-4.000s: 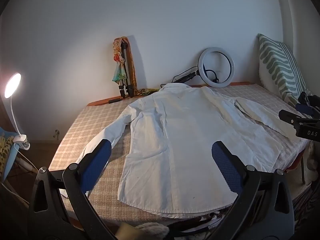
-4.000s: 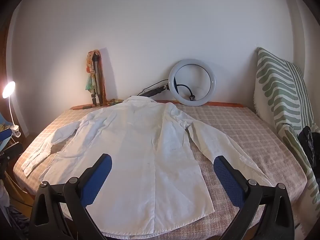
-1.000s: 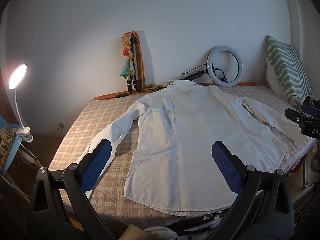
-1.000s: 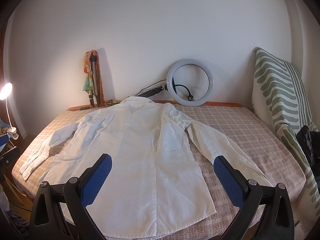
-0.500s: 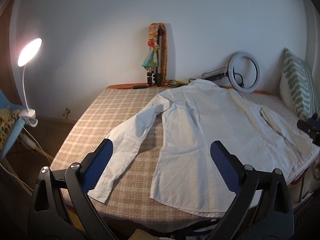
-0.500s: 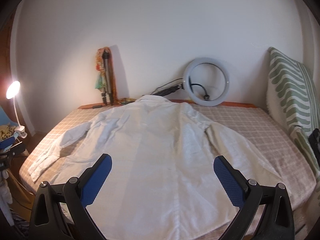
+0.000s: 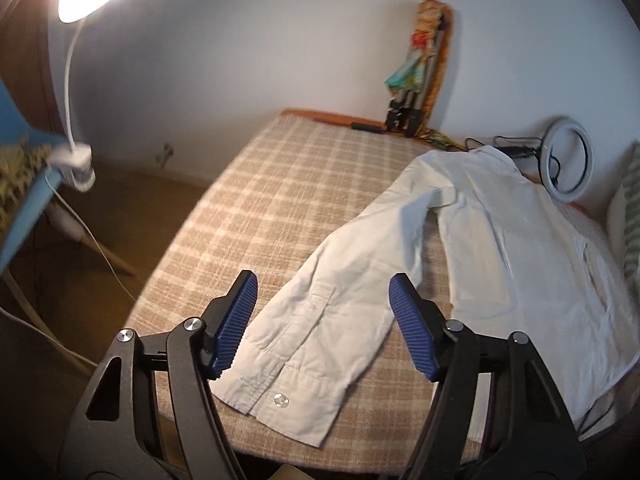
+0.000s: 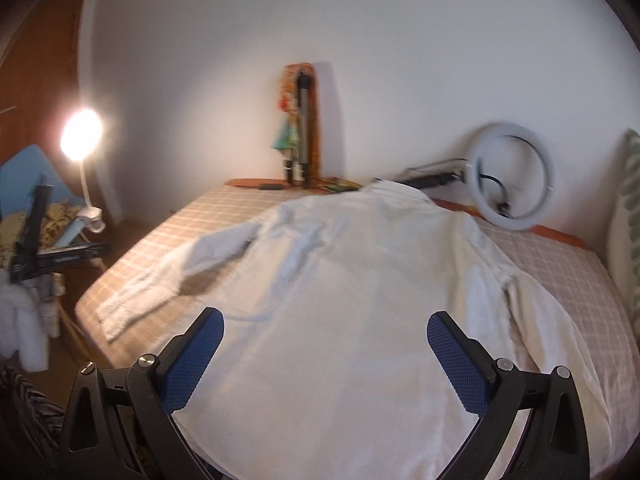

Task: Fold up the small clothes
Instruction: 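Move the left tool toward the shirt sleeve cuff and open it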

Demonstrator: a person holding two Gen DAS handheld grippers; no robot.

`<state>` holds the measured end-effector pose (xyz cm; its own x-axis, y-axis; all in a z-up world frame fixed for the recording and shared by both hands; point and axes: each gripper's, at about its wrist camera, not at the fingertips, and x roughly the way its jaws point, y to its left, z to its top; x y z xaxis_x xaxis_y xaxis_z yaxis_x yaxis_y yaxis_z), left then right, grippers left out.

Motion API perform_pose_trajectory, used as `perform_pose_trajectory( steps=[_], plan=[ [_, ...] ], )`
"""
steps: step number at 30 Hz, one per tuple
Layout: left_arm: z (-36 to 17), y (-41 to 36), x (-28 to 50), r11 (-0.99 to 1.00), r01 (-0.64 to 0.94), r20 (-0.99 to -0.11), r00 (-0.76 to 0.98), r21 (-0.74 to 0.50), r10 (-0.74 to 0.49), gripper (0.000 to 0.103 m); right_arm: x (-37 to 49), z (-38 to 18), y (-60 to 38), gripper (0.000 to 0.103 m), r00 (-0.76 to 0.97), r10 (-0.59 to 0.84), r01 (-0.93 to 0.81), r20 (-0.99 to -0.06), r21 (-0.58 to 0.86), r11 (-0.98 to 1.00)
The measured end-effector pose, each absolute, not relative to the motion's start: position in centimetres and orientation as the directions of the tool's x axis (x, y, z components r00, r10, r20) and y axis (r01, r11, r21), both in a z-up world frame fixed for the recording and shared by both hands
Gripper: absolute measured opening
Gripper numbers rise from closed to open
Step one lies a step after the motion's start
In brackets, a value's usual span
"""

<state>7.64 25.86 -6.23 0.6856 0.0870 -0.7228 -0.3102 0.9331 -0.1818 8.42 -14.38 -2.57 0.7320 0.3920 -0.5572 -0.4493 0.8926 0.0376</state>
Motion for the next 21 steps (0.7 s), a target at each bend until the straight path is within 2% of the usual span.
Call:
perform_pose_trajectory(
  steps=[5, 8, 17, 18, 20, 21],
  plan=[
    [-9.0, 29.4, 11.2, 0.89, -0.287, -0.764, 0.638, -0.355, -0.099, 0.068, 10.2, -1.6, -11.4, 0.103, 0.674, 0.502, -0.527, -0.542, 0.123, 0.841],
    [-11.0, 30.3, 13.4, 0.864, -0.291, -0.782, 0.599, -0.411, -0.17, 0.068, 10.3, -2.2, -10.9, 0.103, 0.641, 0.548, -0.55, -0.537, 0.176, 0.816],
    [-15.7, 31.4, 17.2, 0.818, -0.34, -0.818, 0.519, -0.465, -0.249, 0.067, 10.2, -3.5, -10.9, 0.103, 0.657, 0.523, -0.549, -0.544, 0.13, 0.825],
    [-15.7, 31.2, 17.4, 0.824, -0.337, -0.819, 0.52, -0.456, -0.241, 0.066, 10.2, -3.5, -11.0, 0.103, 0.659, 0.52, -0.548, -0.543, 0.125, 0.827],
    [-15.7, 30.9, 17.8, 0.832, -0.317, -0.817, 0.52, -0.454, -0.248, 0.054, 10.2, -3.3, -11.2, 0.103, 0.663, 0.519, -0.549, -0.539, 0.122, 0.827],
    [-15.7, 30.8, 18.0, 0.832, -0.309, -0.815, 0.518, -0.462, -0.26, 0.043, 10.1, -3.2, -11.3, 0.103, 0.668, 0.517, -0.546, -0.536, 0.119, 0.829]
  ],
)
